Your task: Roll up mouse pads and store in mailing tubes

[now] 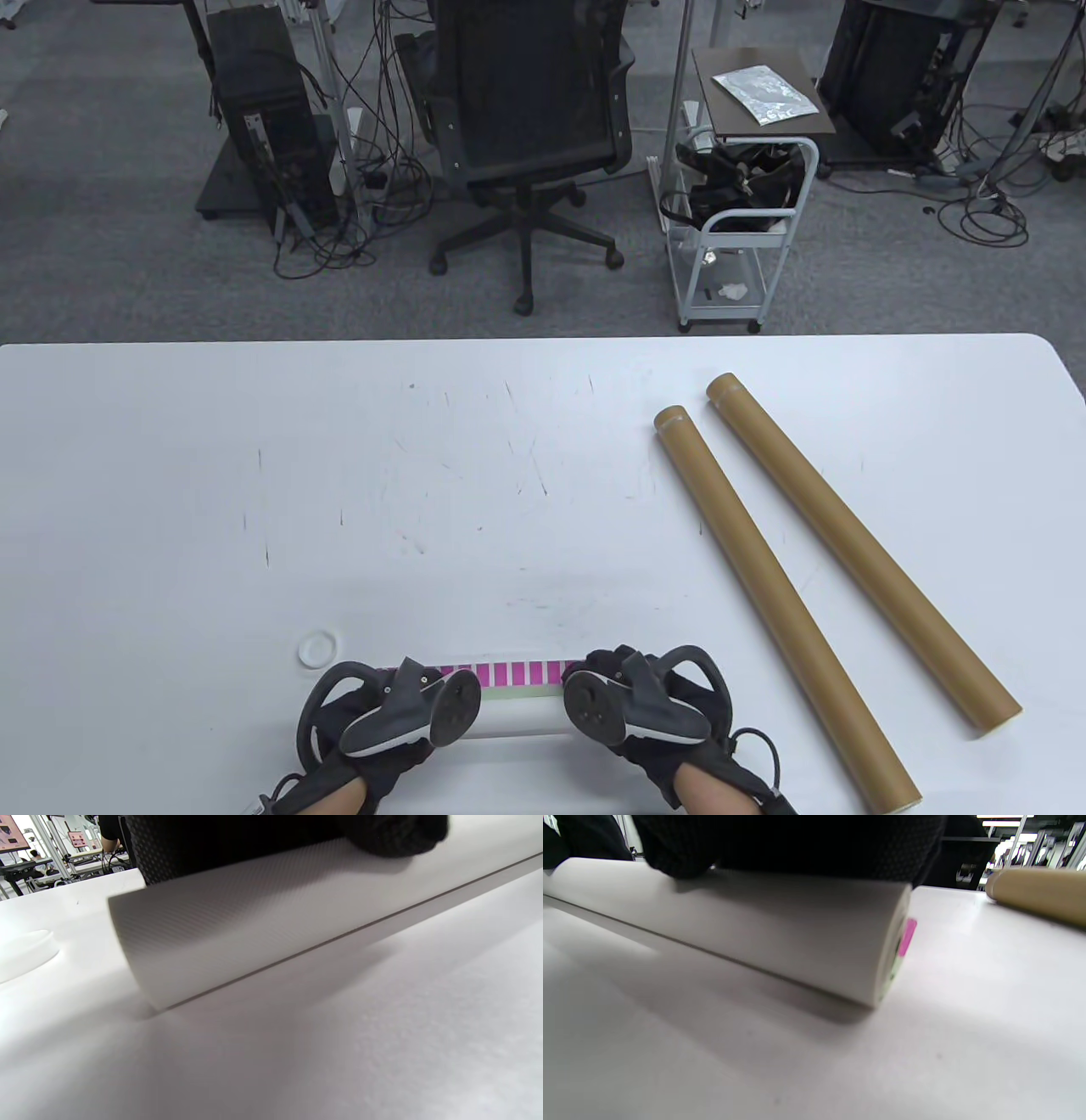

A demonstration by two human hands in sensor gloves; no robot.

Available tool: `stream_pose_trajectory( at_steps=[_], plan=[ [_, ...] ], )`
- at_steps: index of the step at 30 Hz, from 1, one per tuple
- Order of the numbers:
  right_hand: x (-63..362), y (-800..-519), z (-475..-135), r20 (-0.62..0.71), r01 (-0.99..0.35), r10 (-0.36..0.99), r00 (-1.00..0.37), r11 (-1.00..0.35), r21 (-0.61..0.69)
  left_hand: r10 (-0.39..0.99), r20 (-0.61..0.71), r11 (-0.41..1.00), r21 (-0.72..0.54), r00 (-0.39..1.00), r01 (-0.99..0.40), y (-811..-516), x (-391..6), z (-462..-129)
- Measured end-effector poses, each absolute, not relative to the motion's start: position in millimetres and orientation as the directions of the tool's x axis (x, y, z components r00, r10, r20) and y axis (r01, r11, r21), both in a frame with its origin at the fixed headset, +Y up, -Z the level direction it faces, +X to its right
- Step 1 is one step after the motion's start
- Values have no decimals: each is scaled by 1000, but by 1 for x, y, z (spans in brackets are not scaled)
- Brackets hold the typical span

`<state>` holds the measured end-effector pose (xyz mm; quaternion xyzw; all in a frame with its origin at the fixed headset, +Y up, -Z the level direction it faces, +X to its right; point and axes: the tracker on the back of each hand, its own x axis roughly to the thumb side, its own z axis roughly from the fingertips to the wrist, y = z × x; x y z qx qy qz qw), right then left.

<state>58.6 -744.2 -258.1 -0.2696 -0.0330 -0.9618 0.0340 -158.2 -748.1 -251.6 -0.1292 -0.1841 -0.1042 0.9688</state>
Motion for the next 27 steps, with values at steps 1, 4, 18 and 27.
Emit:
stream_pose_trajectory(
  at_steps=[1, 4, 18, 27],
  plan=[
    [56, -747, -258, 529, 111, -62, -846, -992, 61, -160, 382, 944, -209, 910, 254, -748, -158, -251],
    [56, -747, -260, 506, 92, -29, -862, -991, 99, -163, 378, 947, -199, 911, 252, -748, -157, -249],
    [48, -742, -249, 523, 149, -163, -837, -986, -70, -303, 373, 948, 21, 877, 319, -741, -144, -235],
    [41, -757, -256, 510, 262, -252, -823, -964, -54, -300, 343, 936, -73, 890, 344, -756, -148, -250]
  ],
)
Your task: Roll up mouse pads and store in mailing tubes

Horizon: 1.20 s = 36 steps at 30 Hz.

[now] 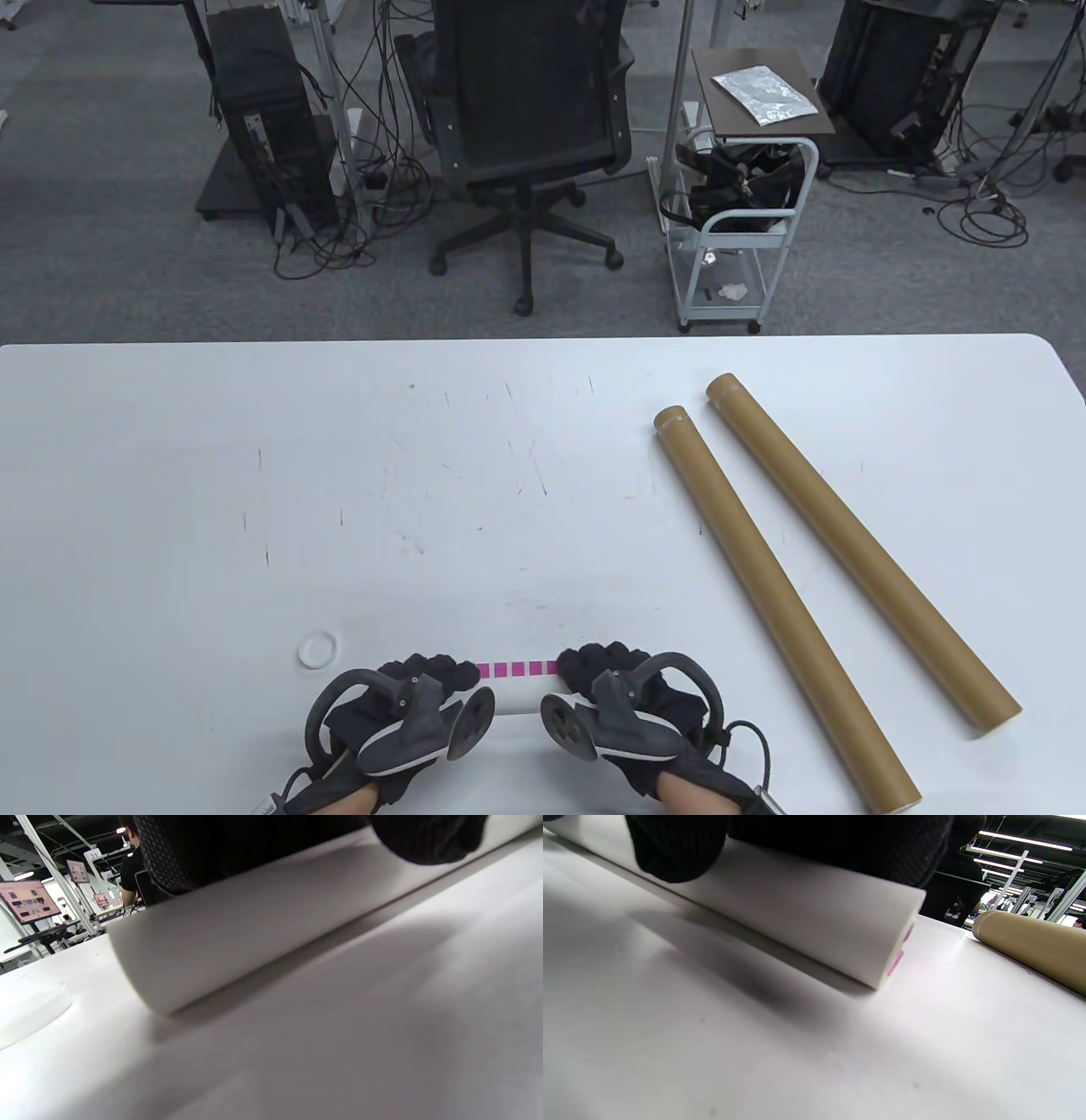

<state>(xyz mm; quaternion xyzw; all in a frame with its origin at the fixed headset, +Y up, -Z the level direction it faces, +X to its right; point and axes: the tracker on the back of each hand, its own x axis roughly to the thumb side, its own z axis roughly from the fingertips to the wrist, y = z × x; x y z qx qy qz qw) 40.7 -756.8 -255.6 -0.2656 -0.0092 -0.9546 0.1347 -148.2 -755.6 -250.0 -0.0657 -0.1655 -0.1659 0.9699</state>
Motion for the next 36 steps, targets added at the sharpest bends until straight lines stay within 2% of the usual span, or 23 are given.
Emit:
stream_pose_trajectory(
  at_steps=[4, 7, 10, 16, 21, 23, 24, 25, 26, 28, 31, 32, 33, 34, 35, 36],
  plan=[
    [36, -764, -260, 502, 336, -287, -816, -942, 7, -287, 330, 922, -159, 899, 353, -764, -150, -254],
    [38, -763, -263, 500, 316, -260, -826, -948, 28, -256, 316, 928, -183, 914, 323, -763, -151, -258],
    [40, -761, -263, 496, 310, -262, -828, -950, 17, -288, 306, 928, -144, 907, 343, -761, -149, -259],
    [39, -755, -255, 527, 300, -223, -820, -952, 64, -216, 342, 930, -214, 914, 300, -757, -150, -251],
    [41, -755, -256, 520, 288, -210, -828, -955, 72, -239, 363, 930, -180, 901, 319, -757, -149, -248],
    [42, -757, -257, 527, 282, -191, -828, -955, 97, -309, 367, 933, -60, 878, 354, -750, -149, -246],
    [44, -758, -259, 533, 283, -178, -827, -952, 120, -315, 369, 943, 19, 874, 332, -743, -149, -243],
    [44, -758, -259, 535, 280, -170, -827, -951, 130, -300, 380, 950, 40, 875, 309, -740, -150, -241],
    [46, -759, -261, 528, 258, -141, -837, -954, 155, -239, 416, 970, 53, 877, 239, -734, -149, -236],
    [48, -761, -263, 520, 232, -109, -847, -957, 176, -172, 447, 979, -18, 878, 201, -736, -147, -232],
    [50, -764, -264, 512, 219, -91, -854, -956, 193, -287, 438, 951, 24, 852, 308, -740, -143, -230],
    [52, -766, -264, 503, 203, -79, -861, -960, 195, -283, 430, 951, 7, 857, 310, -741, -142, -230],
    [53, -764, -263, 494, 179, -78, -866, -971, 161, -264, 424, 954, -16, 867, 298, -742, -141, -231],
    [55, -758, -260, 469, 127, -103, -877, -992, 19, -252, 421, 955, -37, 871, 294, -744, -142, -233],
    [54, -754, -260, 462, 120, -130, -877, -992, -50, -253, 416, 953, -49, 874, 299, -746, -142, -235],
    [53, -751, -261, 464, 169, -169, -870, -985, -43, -254, 406, 950, -64, 878, 304, -748, -143, -239]
  ],
)
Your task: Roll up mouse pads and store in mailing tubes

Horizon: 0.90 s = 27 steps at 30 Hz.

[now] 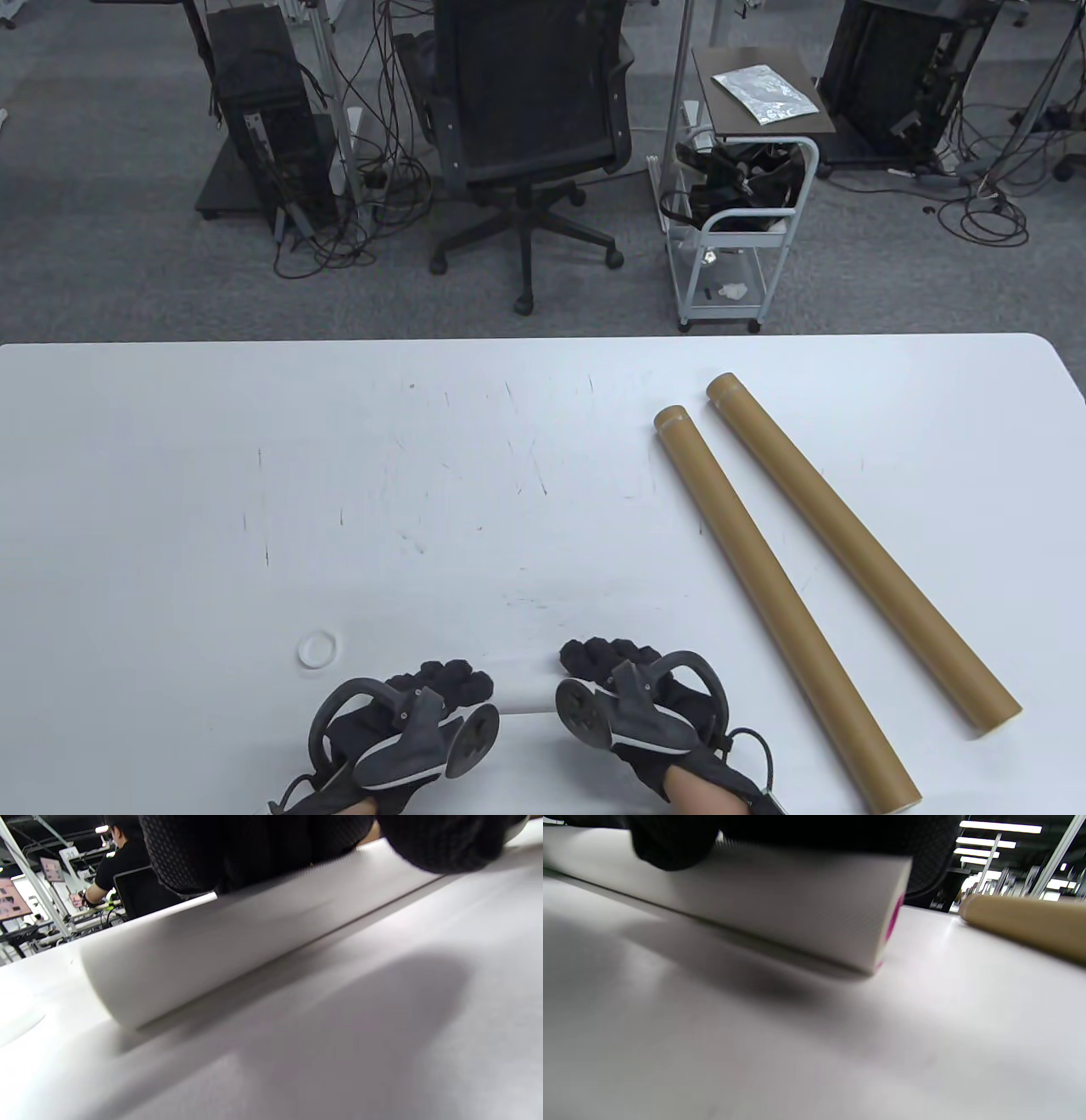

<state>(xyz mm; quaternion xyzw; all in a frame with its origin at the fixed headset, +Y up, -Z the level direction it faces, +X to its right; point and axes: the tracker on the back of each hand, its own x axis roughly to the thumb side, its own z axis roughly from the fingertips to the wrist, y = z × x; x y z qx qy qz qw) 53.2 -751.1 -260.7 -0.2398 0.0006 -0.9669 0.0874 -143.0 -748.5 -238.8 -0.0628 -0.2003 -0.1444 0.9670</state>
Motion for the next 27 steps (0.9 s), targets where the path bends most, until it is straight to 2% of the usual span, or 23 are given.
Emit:
stream_pose_trajectory(
  at_steps=[2, 5, 11, 12, 14, 15, 16, 18, 20, 22, 23, 24, 25, 27],
  plan=[
    [50, -759, -261, 461, 218, -194, -866, -976, 0, -242, 390, 950, -90, 888, 298, -751, -143, -245],
    [48, -765, -264, 472, 313, -291, -832, -949, -33, -232, 371, 947, -126, 899, 296, -757, -144, -249],
    [51, -763, -265, 503, 257, -254, -826, -964, -65, -250, 343, 944, -120, 905, 307, -759, -143, -257],
    [52, -760, -265, 508, 222, -214, -834, -974, -44, -282, 344, 937, -103, 895, 335, -759, -142, -257],
    [53, -748, -266, 527, 100, -41, -849, -991, 84, -360, 370, 909, -69, 856, 412, -756, -140, -258],
    [53, -738, -264, 519, 36, 16, -854, -995, 90, -381, 367, 908, -23, 849, 418, -753, -141, -256],
    [54, -731, -263, 527, -1, 22, -850, -999, 40, -390, 360, 909, 5, 848, 416, -750, -141, -255],
    [57, -723, -262, 535, -24, 69, -842, -995, 92, -359, 352, 929, 46, 865, 367, -742, -145, -251],
    [62, -720, -260, 530, -134, 179, -829, -983, 122, -370, 336, 929, 147, 866, 340, -735, -148, -246],
    [68, -718, -261, 523, -234, 336, -783, -939, 254, -420, 276, 892, 298, 864, 338, -731, -149, -238],
    [70, -717, -260, 512, -281, 385, -768, -921, 271, -442, 240, 868, 359, 864, 344, -728, -150, -236],
    [69, -717, -257, 509, -311, 396, -764, -918, 246, -465, 227, 839, 420, 856, 344, -725, -152, -233],
    [68, -715, -255, 521, -284, 339, -783, -941, 185, -461, 226, 836, 433, 858, 336, -723, -152, -233],
    [58, -711, -244, 552, -143, 88, -829, -988, -58, -438, 234, 850, 422, 868, 315, -720, -152, -231]
  ],
)
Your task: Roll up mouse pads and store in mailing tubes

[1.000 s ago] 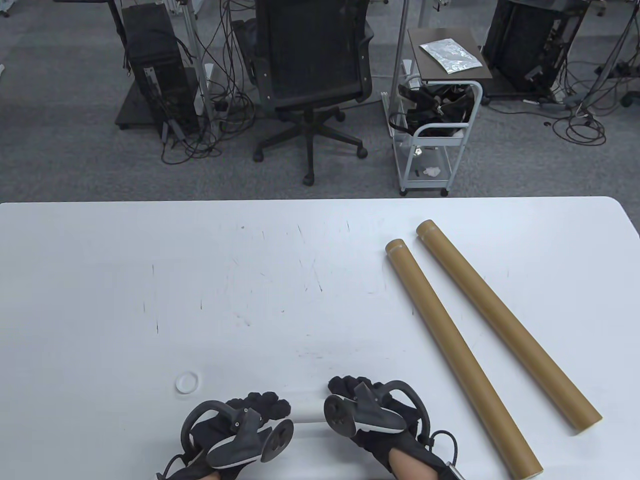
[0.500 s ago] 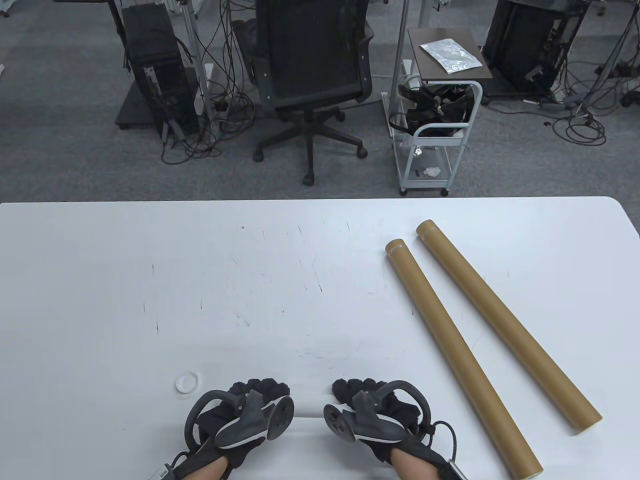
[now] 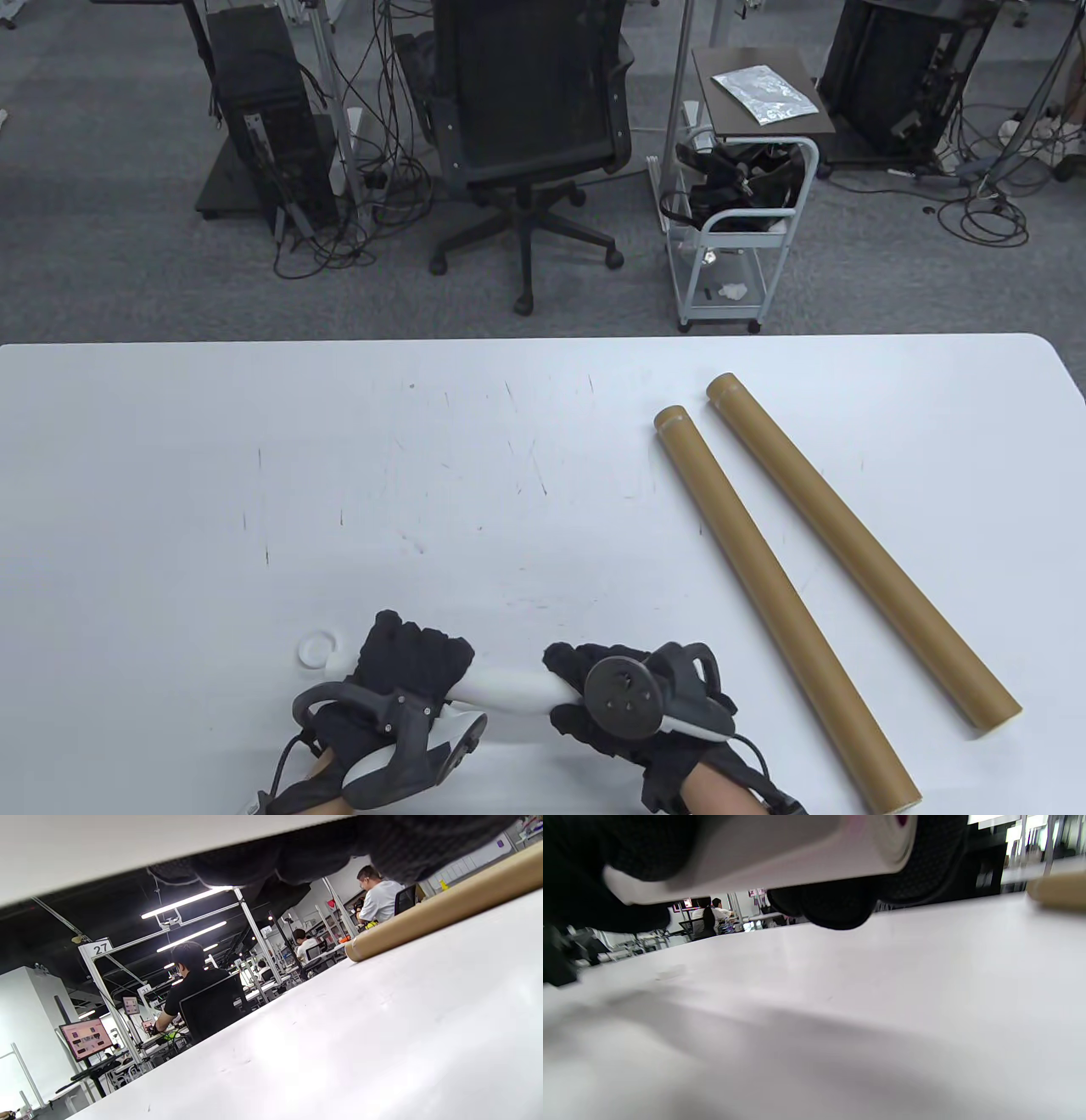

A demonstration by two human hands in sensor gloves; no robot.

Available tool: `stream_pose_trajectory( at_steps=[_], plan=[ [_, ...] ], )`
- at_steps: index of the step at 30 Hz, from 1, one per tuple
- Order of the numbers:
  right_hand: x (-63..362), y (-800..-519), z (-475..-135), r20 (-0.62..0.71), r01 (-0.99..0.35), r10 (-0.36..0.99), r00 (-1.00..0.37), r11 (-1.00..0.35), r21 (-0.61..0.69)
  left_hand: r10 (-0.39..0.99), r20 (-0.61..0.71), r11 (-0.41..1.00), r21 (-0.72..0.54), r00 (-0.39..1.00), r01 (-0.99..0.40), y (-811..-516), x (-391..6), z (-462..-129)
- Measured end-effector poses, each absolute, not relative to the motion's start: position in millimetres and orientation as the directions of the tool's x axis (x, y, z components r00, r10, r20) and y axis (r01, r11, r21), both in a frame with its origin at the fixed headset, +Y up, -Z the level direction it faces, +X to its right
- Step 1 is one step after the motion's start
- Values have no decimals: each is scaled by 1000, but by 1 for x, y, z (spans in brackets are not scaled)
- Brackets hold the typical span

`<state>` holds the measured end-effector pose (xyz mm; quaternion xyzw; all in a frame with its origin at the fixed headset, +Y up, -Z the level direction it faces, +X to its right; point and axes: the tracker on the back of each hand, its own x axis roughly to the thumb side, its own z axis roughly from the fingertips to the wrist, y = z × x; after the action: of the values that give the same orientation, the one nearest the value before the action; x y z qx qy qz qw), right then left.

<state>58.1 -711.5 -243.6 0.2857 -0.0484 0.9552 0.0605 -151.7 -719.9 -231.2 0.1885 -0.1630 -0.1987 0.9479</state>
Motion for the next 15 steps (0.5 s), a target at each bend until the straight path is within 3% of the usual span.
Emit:
stream_pose_trajectory(
  at_steps=[2, 4, 5, 10, 15],
  plan=[
    [42, -713, -230, 507, 62, -244, -827, -935, -350, -387, 256, 880, 390, 886, 271, -717, -153, -231],
    [30, -721, -221, 376, 248, -543, -751, -760, -601, -322, 296, 920, 324, 899, 223, -714, -155, -232],
    [28, -722, -220, 338, 281, -603, -723, -704, -652, -307, 299, 926, 312, 904, 211, -714, -156, -232],
    [24, -726, -224, 425, 218, -502, -753, -800, -560, -330, 301, 920, 317, 895, 232, -715, -160, -232],
    [32, -725, -231, 537, 13, -159, -829, -964, -265, -433, 269, 854, 426, 860, 297, -717, -157, -228]
  ],
)
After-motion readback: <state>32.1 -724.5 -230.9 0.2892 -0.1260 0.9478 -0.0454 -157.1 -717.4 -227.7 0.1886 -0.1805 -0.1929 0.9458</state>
